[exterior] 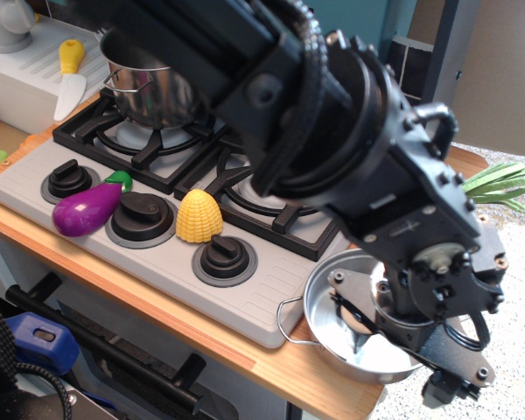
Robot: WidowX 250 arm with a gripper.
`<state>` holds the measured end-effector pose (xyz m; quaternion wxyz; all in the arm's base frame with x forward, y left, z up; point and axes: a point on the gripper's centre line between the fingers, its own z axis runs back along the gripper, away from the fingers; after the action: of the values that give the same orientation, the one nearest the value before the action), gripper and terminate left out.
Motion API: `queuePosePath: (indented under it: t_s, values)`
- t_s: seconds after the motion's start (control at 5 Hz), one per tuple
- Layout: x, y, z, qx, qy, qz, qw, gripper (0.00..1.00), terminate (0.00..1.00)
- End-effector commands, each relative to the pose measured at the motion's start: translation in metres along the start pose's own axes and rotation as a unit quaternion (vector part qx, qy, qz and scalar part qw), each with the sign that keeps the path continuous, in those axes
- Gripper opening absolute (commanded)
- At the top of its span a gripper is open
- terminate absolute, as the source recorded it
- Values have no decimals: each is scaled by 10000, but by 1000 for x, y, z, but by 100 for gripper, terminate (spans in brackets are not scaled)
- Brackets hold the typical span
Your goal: Put pot or pan on stove
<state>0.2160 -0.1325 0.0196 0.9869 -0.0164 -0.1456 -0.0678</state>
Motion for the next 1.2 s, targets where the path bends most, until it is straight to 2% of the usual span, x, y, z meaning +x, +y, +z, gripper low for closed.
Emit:
queuePosePath:
  t_s: [0.0,0.2,0.4,0.6,0.8,1.0]
  values:
    - [10,0,-7,-26,-195,90,9998,100,0]
    - [12,-2,-10,4,-212,129,9997,0,0]
    - [10,-3,-10,-30,-242,173,9996,0,0]
    - [12,-11,-3,107,-154,223,9996,0,0]
    - [20,-19,17,690,129,55,9975,0,0]
    - [31,-8,41,1186,478,-310,9913,0,0]
